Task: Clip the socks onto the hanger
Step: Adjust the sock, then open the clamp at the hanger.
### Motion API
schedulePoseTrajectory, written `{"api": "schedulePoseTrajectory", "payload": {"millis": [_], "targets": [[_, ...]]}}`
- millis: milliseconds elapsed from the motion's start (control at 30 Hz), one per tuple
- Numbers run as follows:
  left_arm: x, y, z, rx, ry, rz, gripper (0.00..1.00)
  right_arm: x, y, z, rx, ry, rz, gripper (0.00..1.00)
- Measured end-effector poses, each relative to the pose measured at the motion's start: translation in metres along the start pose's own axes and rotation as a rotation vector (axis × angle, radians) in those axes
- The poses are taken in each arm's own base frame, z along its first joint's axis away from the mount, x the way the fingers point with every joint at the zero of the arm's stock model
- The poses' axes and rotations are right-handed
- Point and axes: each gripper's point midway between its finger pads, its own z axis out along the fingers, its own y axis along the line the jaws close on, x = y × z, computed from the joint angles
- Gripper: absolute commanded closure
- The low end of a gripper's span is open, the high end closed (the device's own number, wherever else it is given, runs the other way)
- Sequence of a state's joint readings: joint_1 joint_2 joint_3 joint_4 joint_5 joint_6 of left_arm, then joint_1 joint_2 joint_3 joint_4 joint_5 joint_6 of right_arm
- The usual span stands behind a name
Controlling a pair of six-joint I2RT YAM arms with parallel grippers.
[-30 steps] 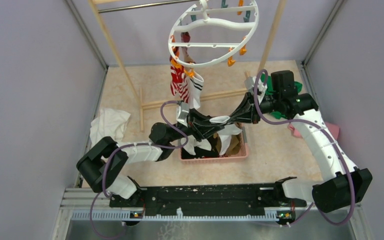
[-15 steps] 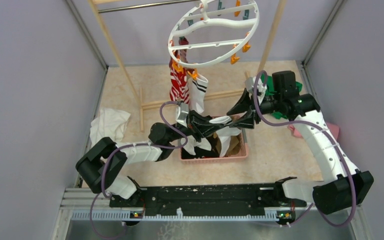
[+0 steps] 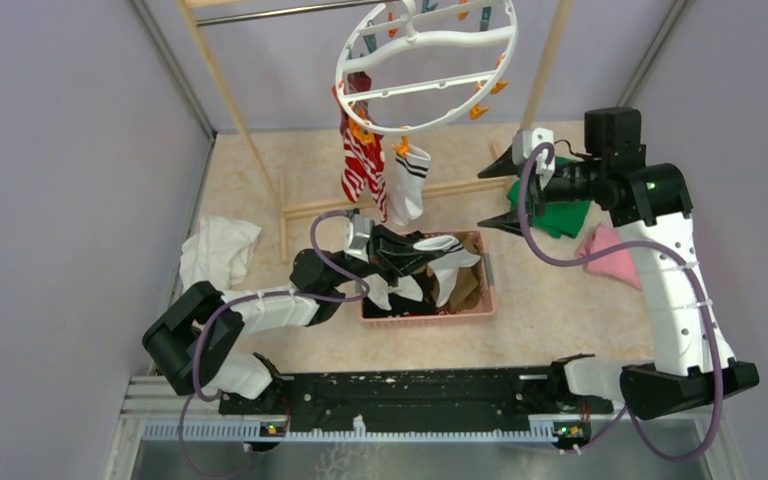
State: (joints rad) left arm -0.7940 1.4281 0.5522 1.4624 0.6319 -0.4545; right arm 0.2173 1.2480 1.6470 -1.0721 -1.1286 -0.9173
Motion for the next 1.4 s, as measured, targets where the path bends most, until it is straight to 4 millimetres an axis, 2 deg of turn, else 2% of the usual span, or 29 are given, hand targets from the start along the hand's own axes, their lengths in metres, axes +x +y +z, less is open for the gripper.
{"api": "schedulePoseTrajectory", "payload": {"millis": [67,133,267,333,400,600,733,867,1167,1400], "targets": [[-0.007,-0.002,0.000,0.007,-0.015,0.028,1.00,0.004,-0.004,-0.003,0.018,0.028,0.005,0.21],[-0.011,-0.003,0.001,0.010,-0.023,0.047,1.00,0.010,-0.016,-0.007,0.062,0.055,0.025,0.24],[-0.012,-0.003,0.001,0.010,-0.028,0.070,1.00,0.019,-0.057,-0.029,0.201,0.066,0.068,0.29],[-0.013,-0.002,0.001,0.008,-0.029,0.080,1.00,0.019,-0.071,-0.038,0.251,0.056,0.068,0.37],[-0.012,-0.002,0.001,0.009,-0.029,0.085,1.00,0.012,-0.080,-0.040,0.267,0.027,0.046,0.42],[-0.012,-0.002,0.001,0.011,-0.028,0.087,1.00,-0.010,-0.093,-0.033,0.233,-0.076,-0.018,0.46],[-0.010,-0.003,0.000,0.011,-0.024,0.084,1.00,-0.008,-0.103,-0.025,0.184,-0.124,-0.015,0.45],[-0.010,-0.003,-0.001,0.010,-0.023,0.083,1.00,-0.006,-0.104,-0.019,0.141,-0.154,-0.022,0.42],[-0.010,-0.003,-0.001,0.014,-0.022,0.083,1.00,-0.014,-0.108,-0.017,0.127,-0.193,-0.090,0.44],[-0.010,-0.004,-0.001,0.016,-0.021,0.077,1.00,-0.013,-0.118,-0.014,0.141,-0.234,-0.085,0.44]]}}
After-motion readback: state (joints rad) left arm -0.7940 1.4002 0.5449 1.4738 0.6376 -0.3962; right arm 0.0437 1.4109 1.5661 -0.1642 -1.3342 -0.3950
